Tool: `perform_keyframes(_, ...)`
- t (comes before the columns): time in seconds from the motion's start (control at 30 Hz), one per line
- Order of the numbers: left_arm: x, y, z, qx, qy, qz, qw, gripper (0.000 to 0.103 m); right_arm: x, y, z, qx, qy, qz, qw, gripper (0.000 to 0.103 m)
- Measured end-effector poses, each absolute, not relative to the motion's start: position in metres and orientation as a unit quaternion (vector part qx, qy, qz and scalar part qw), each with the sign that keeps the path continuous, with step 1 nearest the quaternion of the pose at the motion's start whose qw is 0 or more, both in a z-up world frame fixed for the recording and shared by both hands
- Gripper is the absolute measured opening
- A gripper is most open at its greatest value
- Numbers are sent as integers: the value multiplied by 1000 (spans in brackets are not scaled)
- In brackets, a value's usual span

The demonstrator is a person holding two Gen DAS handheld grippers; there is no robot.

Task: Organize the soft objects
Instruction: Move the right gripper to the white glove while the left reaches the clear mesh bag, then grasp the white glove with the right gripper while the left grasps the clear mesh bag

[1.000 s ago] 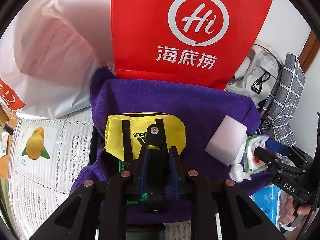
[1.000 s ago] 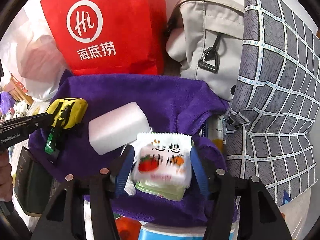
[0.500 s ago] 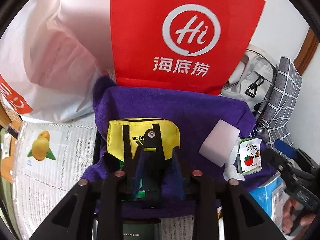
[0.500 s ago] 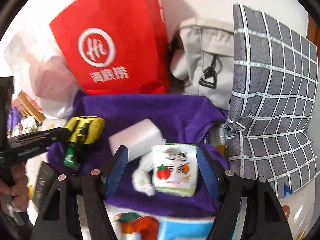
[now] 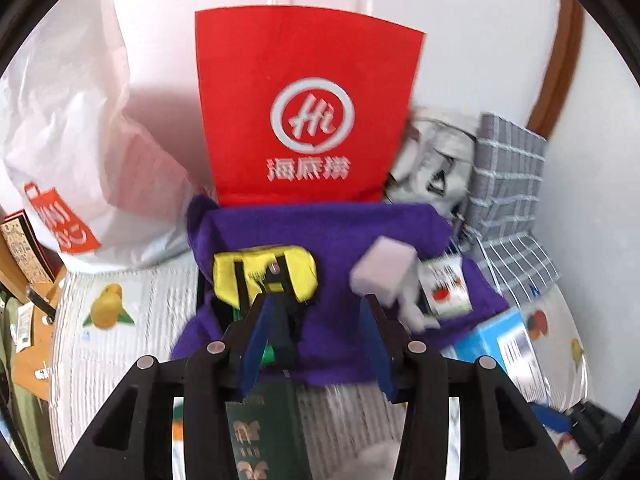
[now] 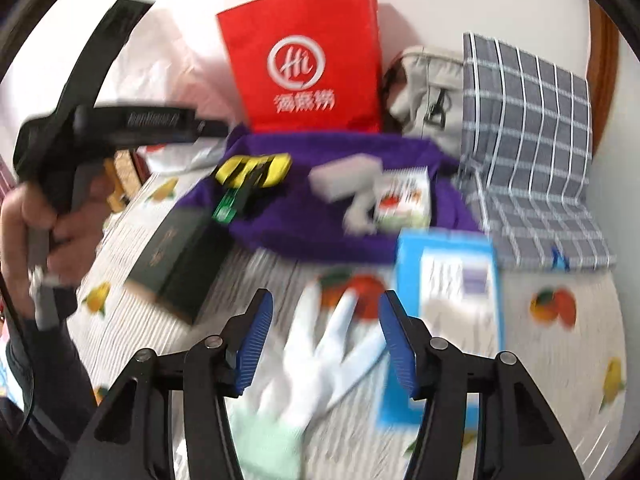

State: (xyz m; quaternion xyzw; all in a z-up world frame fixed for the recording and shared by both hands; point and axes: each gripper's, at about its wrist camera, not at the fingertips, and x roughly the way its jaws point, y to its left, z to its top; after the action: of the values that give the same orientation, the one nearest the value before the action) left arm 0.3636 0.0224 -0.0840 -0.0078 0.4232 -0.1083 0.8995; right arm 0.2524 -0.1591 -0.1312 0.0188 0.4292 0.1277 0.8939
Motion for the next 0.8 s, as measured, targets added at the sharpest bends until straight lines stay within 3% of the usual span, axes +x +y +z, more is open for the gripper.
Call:
perform_keyframes(0.5, 287, 52, -115, 19, 441, -112, 890, 43, 207, -140, -217, 66, 492, 87, 864, 55)
perform_keyframes(0.53, 284, 54, -117, 21, 441, -110, 890, 43, 208, -140, -220, 65, 492, 83, 864, 52)
perform_keyframes(0.57, 280, 56, -119, 25, 441, -109, 891, 43, 206, -136, -220, 48, 477, 71, 875, 34)
perform_keyframes(0.6, 277, 57, -121, 26, 442, -108, 890, 43, 205, -133, -220, 35, 473, 65, 878, 10)
perform_keyframes(0.8, 254, 67, -127, 22, 448, -99, 888, 43, 193, -126, -208, 4, 456, 85, 886, 7)
